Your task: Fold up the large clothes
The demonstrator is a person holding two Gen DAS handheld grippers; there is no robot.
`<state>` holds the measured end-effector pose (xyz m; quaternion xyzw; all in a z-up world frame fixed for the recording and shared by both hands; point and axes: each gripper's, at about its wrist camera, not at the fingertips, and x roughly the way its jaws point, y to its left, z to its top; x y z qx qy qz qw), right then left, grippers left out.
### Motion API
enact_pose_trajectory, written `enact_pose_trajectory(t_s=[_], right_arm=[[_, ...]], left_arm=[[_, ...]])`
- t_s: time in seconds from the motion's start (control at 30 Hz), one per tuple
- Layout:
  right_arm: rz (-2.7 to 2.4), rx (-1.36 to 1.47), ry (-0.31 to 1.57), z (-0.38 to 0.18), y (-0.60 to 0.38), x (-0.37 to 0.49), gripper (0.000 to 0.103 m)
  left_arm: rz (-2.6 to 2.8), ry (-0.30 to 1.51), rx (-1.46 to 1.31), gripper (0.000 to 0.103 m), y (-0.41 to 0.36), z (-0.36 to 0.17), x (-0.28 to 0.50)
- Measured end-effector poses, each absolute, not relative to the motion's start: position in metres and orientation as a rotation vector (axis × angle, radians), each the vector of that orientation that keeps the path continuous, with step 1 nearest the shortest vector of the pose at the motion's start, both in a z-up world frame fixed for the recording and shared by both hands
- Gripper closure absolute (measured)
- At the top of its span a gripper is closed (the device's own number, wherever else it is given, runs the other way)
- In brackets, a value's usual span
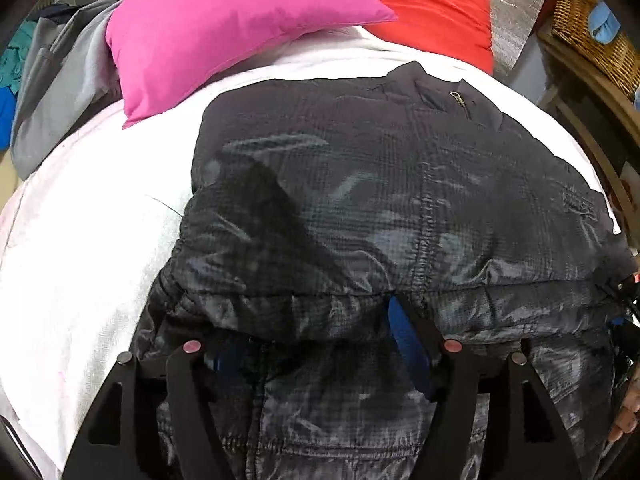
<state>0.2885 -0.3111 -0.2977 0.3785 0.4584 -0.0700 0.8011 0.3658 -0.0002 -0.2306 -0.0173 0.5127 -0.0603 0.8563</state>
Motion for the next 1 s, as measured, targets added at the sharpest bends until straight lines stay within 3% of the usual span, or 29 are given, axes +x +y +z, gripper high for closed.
enact_pose_trajectory(t_s=[0.03,0.13,0.27,0.43,0.5,0.63,0.8,0.87,0.93,1.0], right_arm=[[-0.136,0.797,0.977,-0.294,-0.309,0.289,0.073],[-0.16,0.713,0.938,-0.277,-0.3,0.282,0.079],[-0.156,0.673,0.908,-0.267,-0.297,0.274,0.08],[-0.159,0.724,1.019,-0.292,-0.3,0.281,0.079],[-0.15,0.749,0.991,-0.286,-0.303,0.279,0.076],[-0.148,0.815,0.976,-0.286,-0.31,0.273,0.047],[-0.161,0.887,0.988,-0.302,-0.318,0.278,0.046],[-0.155,0.881,0.982,-0.305,-0.319,0.28,0.052],[-0.139,0.849,0.96,-0.299,-0.315,0.279,0.076],[-0.152,0.81,0.923,-0.289,-0.309,0.282,0.079]], left_arm=[[-0.128,1.076,-0.037,0.033,0.0,-0.231,0.366],[-0.134,1.05,-0.026,0.033,-0.002,-0.225,0.363],[-0.134,1.025,-0.022,0.033,0.001,-0.217,0.354],[-0.13,1.084,-0.013,0.033,0.004,-0.23,0.36],[-0.126,1.079,-0.018,0.033,0.004,-0.228,0.36],[-0.121,1.063,-0.037,0.033,0.007,-0.222,0.355],[-0.12,1.102,-0.023,0.029,0.005,-0.232,0.359],[-0.124,1.095,0.004,0.029,0.001,-0.234,0.361],[-0.14,1.079,0.006,0.029,-0.001,-0.231,0.359],[-0.147,1.048,0.011,0.03,-0.002,-0.226,0.357]])
